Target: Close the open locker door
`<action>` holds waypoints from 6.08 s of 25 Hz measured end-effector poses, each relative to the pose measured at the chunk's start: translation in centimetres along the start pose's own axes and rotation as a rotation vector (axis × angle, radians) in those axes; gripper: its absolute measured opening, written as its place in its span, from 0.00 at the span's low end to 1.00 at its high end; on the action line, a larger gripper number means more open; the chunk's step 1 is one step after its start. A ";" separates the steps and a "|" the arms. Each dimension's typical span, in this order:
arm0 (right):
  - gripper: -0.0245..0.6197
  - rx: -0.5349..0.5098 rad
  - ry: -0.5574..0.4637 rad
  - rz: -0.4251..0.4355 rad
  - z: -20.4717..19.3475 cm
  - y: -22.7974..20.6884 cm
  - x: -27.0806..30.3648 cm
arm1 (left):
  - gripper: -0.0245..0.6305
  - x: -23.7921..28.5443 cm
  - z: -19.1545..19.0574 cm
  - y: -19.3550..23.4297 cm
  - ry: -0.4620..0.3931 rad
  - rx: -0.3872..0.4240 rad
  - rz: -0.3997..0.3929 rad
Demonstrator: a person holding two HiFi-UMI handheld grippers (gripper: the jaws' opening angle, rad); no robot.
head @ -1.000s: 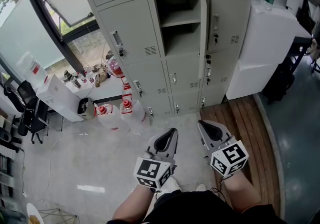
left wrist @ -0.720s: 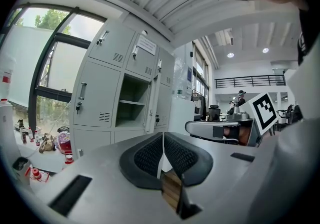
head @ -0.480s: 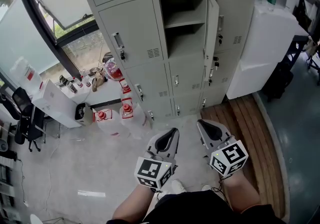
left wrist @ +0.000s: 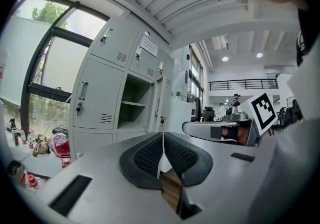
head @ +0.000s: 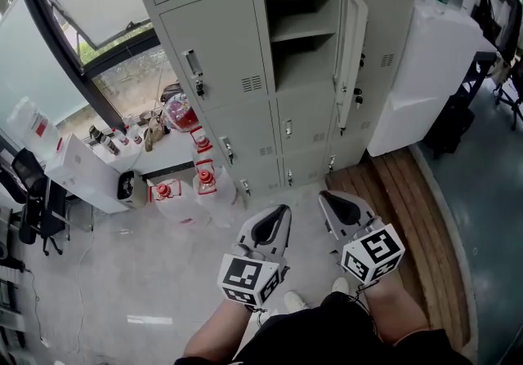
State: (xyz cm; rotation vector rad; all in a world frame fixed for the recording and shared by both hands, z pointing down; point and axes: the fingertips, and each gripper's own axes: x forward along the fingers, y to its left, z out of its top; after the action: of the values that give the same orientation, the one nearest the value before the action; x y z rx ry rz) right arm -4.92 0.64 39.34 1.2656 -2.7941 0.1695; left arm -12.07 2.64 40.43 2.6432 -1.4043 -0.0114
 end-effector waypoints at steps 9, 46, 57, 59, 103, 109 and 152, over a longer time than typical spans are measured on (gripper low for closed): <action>0.12 -0.001 0.003 0.003 0.2 -0.2 0.9 | 0.07 0.3 0.2 0.8 -0.008 -0.001 0.009; 0.12 0.006 -0.026 0.006 3.3 -18.3 7.6 | 0.07 18.0 1.2 2.1 0.027 0.006 0.019; 0.12 -0.012 -0.052 -0.036 4.7 -23.4 9.3 | 0.07 22.0 1.5 2.6 0.020 -0.001 0.026; 0.20 -0.018 -0.060 -0.035 5.1 -24.1 9.5 | 0.07 22.5 1.7 2.6 0.015 0.001 0.031; 0.33 -0.090 -0.045 0.126 8.1 -26.0 16.7 | 0.07 25.0 3.3 5.1 -0.006 0.015 0.230; 0.33 -0.087 -0.049 0.126 8.1 -25.0 18.2 | 0.07 23.5 3.4 6.2 0.002 0.012 0.279; 0.31 -0.119 -0.046 0.103 9.6 -22.2 35.2 | 0.07 23.9 4.6 19.1 0.005 0.012 0.254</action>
State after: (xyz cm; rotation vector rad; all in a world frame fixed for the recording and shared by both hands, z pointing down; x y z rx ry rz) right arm -11.56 -41.37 35.28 1.1148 -2.8613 -0.0215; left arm -14.75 -28.17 39.92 2.4509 -1.7318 0.0319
